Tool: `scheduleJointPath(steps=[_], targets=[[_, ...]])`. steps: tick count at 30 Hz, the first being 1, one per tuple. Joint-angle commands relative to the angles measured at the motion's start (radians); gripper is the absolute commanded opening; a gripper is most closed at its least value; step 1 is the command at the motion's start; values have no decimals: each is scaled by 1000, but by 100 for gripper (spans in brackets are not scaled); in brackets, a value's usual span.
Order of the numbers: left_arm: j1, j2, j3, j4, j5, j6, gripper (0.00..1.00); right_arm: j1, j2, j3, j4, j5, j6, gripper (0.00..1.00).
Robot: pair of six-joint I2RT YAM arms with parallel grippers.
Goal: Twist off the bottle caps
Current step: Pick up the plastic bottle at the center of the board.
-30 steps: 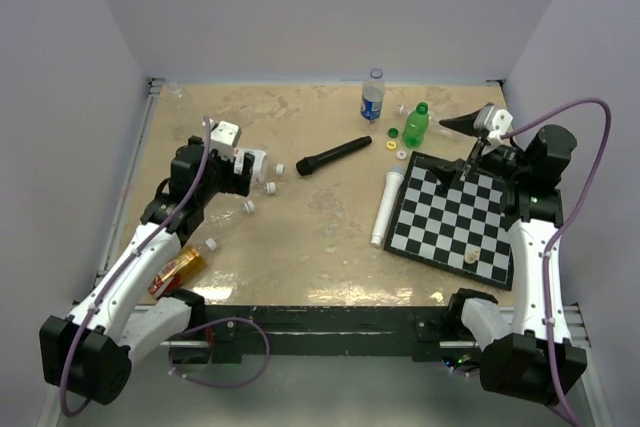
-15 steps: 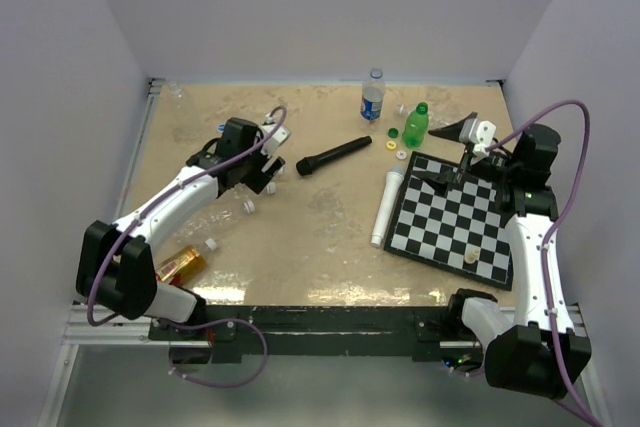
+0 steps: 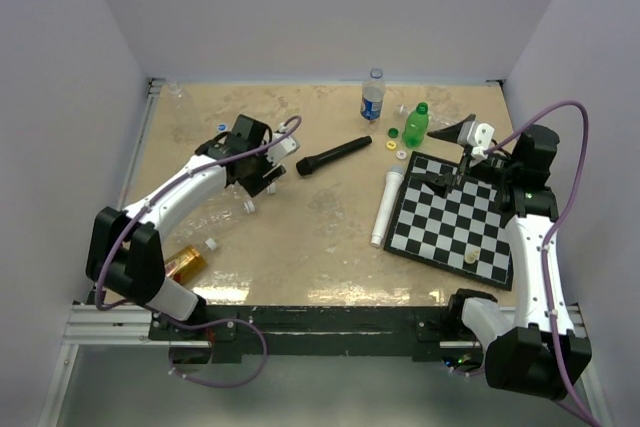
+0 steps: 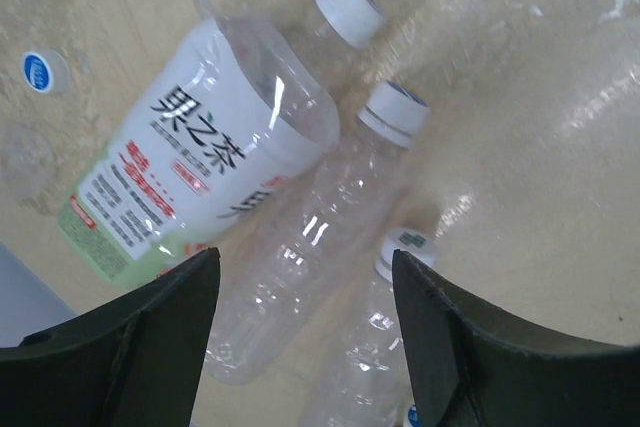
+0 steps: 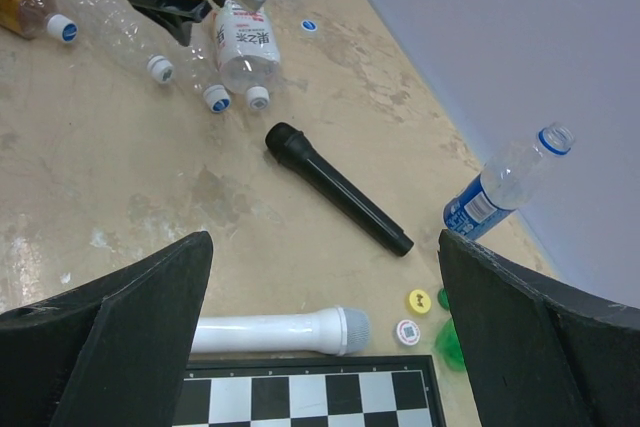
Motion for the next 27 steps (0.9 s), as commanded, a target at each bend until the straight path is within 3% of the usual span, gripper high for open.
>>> scheduleJointPath(steps=[1,9,15,27], targets=[[-27,-150,-116,-51,21,-49,72,5,-13,42,-7,-24,-15,98],[-67,-290,-282,-14,24,-5,66,3,-12,35,16,-27,13,98],[-63,-274,-386,76,-100,12,64,5,-13,29,25,-26,24,98],[-59,-268,-448,139,-151,-13,57,5,-6,18,50,-24,47,98]])
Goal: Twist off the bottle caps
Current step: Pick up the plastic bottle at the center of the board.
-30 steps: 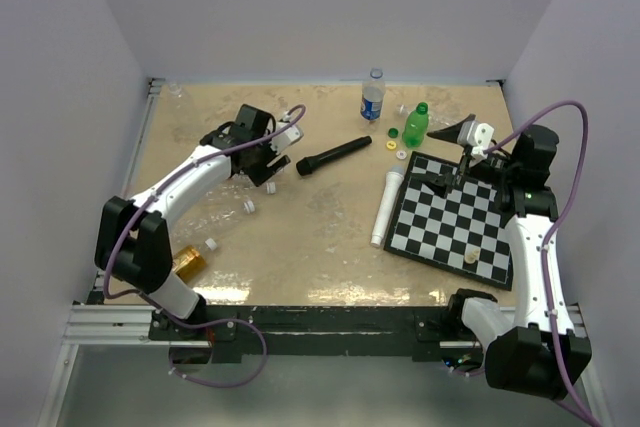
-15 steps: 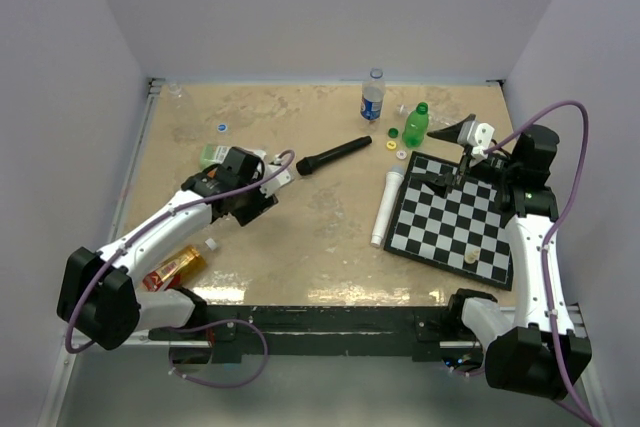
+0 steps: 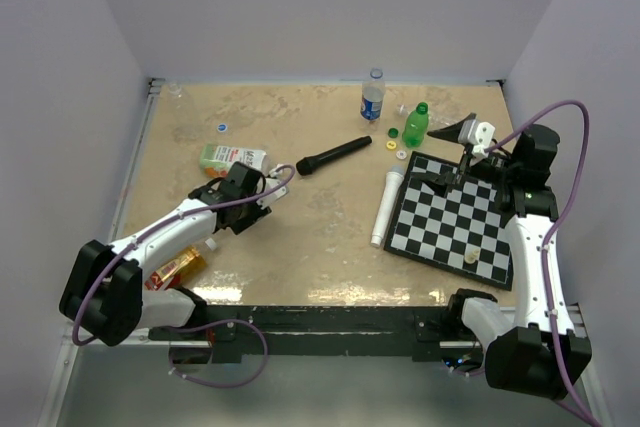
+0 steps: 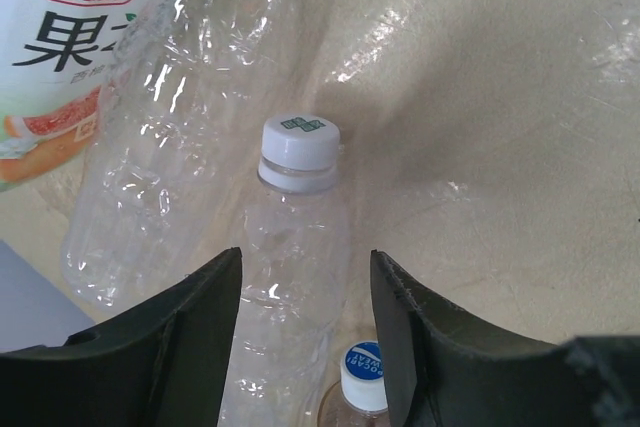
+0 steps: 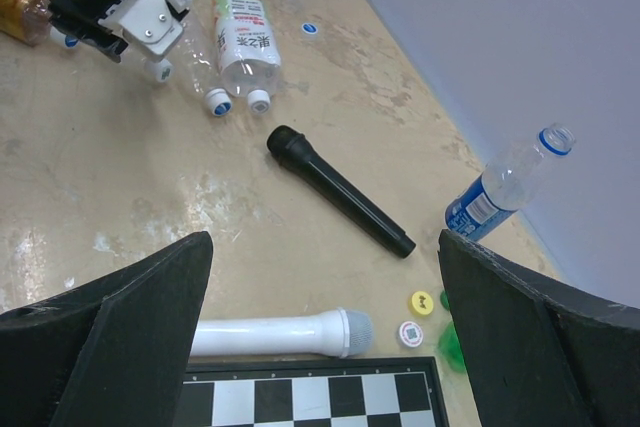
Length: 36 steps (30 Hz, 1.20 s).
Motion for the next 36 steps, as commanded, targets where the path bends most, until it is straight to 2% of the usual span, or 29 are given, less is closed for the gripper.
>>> scheduleJointPath(steps=[1,9,18,24,27,33,36], targets=[[7,-13,-8,74,-42,-12,57,5,-4,17,31,-24,21,98],[10,-68,-48,117,-124,-4,70,3,-3,14,37,-19,24,98],[21,-52,-95,154,-120,-9,72,5,0,14,34,-25,27,98],[33,-15,-99,148,-74,-21,68,5,3,16,33,-33,27,98],[33,13,-91,140,-45,-32,56,5,3,16,31,-35,27,98],[33,51,-73,135,24,-39,52,5,7,17,31,-30,27,98],[24,65,-53,137,58,-44,43,5,7,16,31,-25,27,98]])
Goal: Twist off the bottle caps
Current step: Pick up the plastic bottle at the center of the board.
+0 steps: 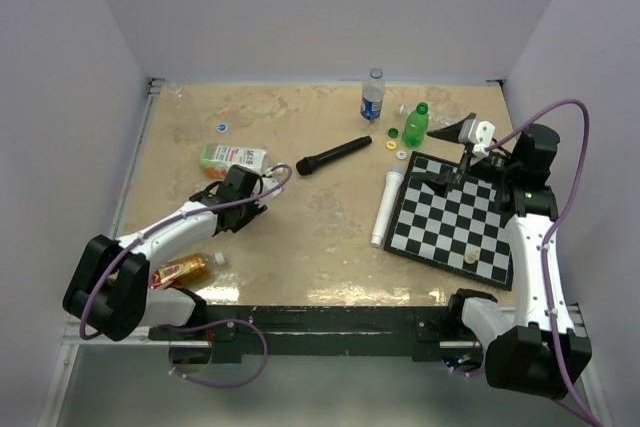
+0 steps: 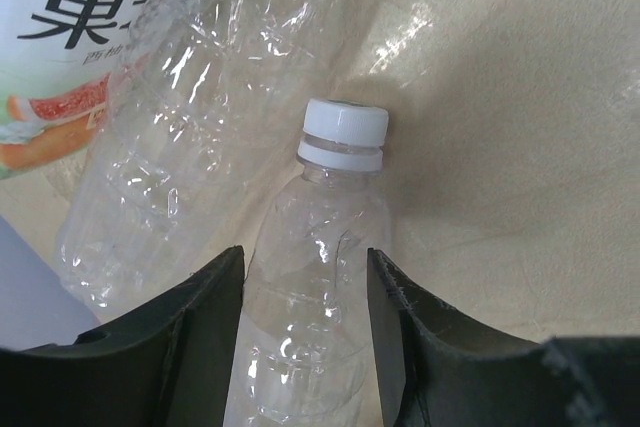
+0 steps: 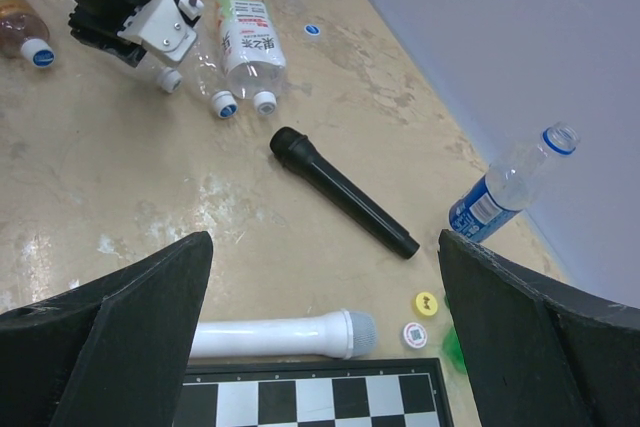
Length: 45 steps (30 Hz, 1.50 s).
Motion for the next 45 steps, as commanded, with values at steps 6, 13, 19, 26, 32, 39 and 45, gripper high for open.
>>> scheduleJointPath(steps=[6,13,19,26,32,39,45], targets=[[-118,35,32,8,186,-32,30,5,3,13,34,-18,20,98],[-234,82,91,-30,186,-99,25,5,5,8,49,-10,31,98],[-312,145,130,-52,160,-147,24,3,3,5,58,-4,37,98],[-339,211,194,-67,152,-171,25,3,6,1,72,3,48,98],[-345,263,254,-70,169,-167,27,5,3,1,72,8,49,98],[-343,280,268,-67,180,-161,45,5,-3,1,73,11,49,98],[-343,233,240,-64,176,-145,69,5,-1,2,72,11,49,98]])
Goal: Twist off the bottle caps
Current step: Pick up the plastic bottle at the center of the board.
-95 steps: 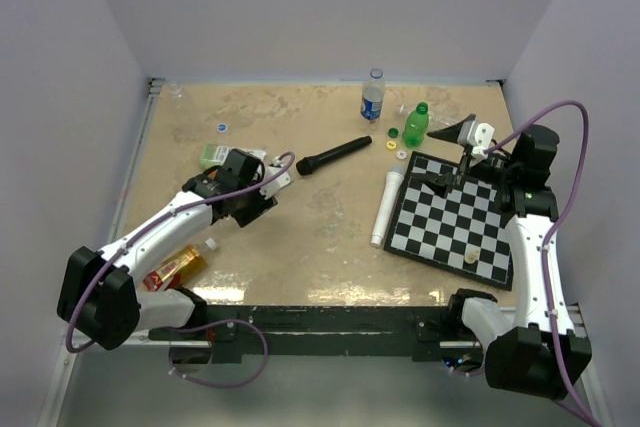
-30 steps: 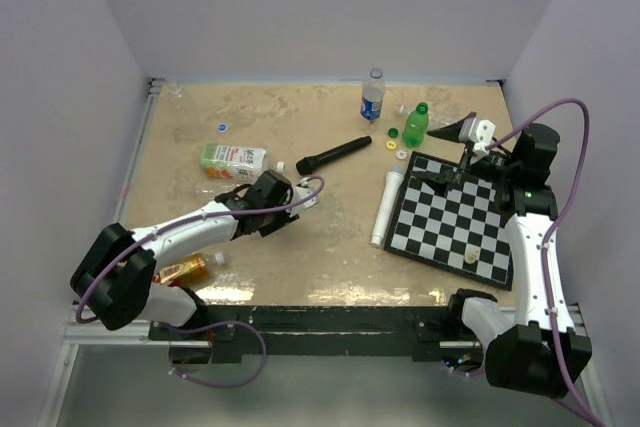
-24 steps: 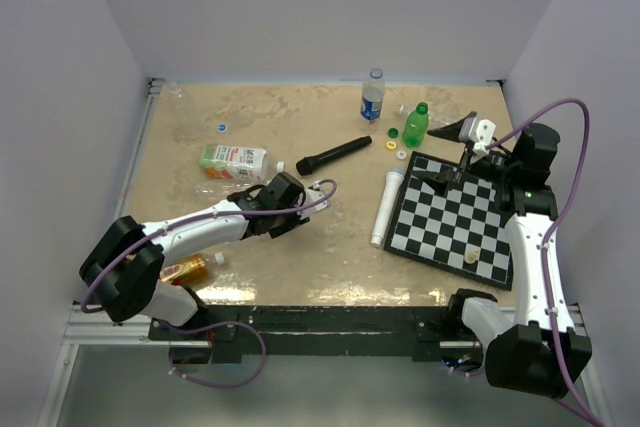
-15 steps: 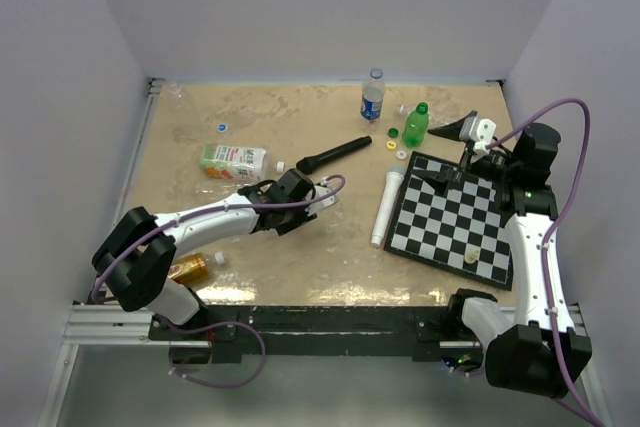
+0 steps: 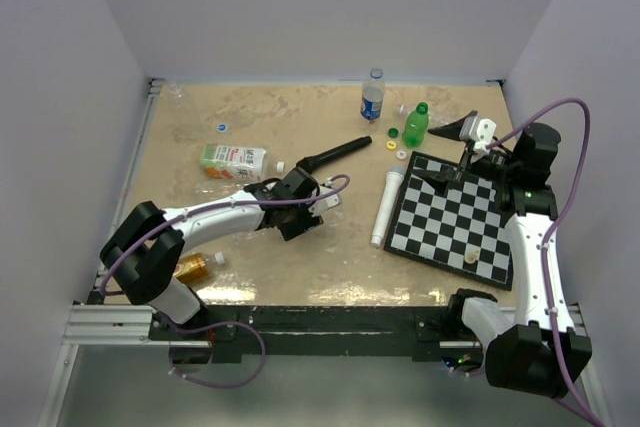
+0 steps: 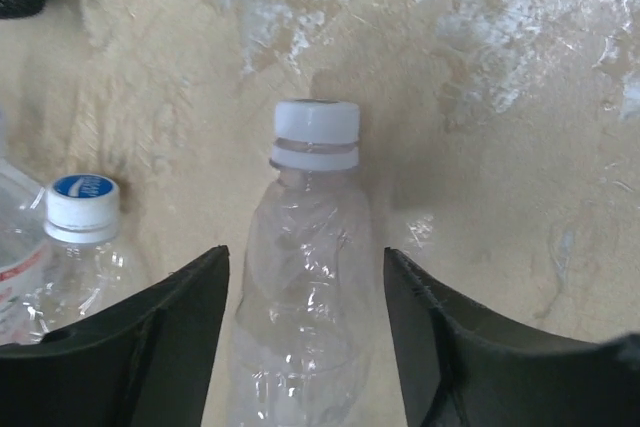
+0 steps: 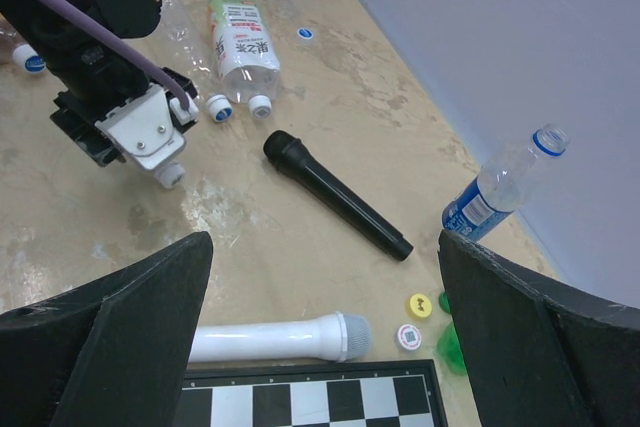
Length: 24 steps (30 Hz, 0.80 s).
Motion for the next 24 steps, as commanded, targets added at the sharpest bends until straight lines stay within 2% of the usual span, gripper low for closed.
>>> scheduleJointPath(steps=[1,5,12,16,24], targets=[[-10,-26,-30,-27,32,-7,72,5,-7,2,25,2,12,98],[-5,-42,-67,-47,-5,10,80,5,-8,4,24,2,10,98],[13,-103,-98,-56,-66,7,85,5,-10,2,24,1,9,98],[27,-138,-114,-72,-77,10,86,3,-8,2,25,1,10,98],[39,-134,-145,-87,-57,24,82,3,-8,1,25,-1,10,98]])
